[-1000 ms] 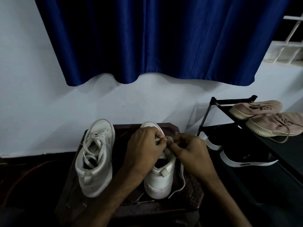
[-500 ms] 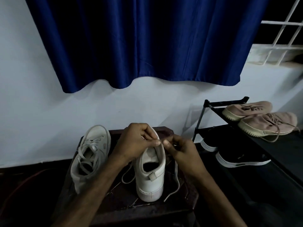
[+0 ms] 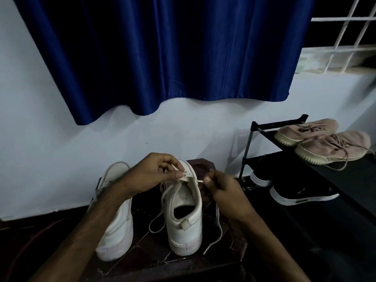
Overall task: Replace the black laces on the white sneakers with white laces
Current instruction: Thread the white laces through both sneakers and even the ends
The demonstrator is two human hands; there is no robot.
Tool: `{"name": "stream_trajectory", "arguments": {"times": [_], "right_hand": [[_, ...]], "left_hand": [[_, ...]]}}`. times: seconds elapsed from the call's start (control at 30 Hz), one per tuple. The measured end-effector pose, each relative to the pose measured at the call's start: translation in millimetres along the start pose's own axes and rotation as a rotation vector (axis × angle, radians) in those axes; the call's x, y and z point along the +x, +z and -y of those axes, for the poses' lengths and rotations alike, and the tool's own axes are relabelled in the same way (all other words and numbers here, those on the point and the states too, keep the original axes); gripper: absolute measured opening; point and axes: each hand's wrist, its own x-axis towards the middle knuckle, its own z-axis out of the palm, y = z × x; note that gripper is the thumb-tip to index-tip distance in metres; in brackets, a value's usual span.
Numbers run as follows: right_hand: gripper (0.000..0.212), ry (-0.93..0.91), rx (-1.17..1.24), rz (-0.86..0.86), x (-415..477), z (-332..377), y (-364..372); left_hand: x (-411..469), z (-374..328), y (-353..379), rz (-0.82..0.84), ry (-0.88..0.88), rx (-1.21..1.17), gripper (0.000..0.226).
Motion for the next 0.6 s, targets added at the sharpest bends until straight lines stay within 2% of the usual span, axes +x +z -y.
{"name": "stream_trajectory", "arguments": {"times": [0.07,0.17,0.23,0.37,0.47,0.6], "right_hand": [[0.019,0.011,-0.008,0.052,0,0,-4],[0.021,0.029,-0.080,0.137,-1,1,-6],[0.019,0.018,-0.118,0.165,-2,2,-6],[0.025,-0.137,-0.178,0.081,-3,8,0],[0.024,-0.260,-0.289,0.030,-1,7,6],[0.021,-0.290,-0.339,-0.039,-4,4,4]], "left_hand": [[3,2,1,-0.012,0.001,0.078,0.011],[7,1,4,-0.062,0.028,0.178,0.015],[10,-3,10,-0.072,0.053,0.227,0.006],[13,-11,21,-0.075,0.117,0.318,0.012],[13,-16,29,-0.081,0.129,0.327,0.005],[0,-9,49,-0.216,0.126,0.301,0.019]]}}
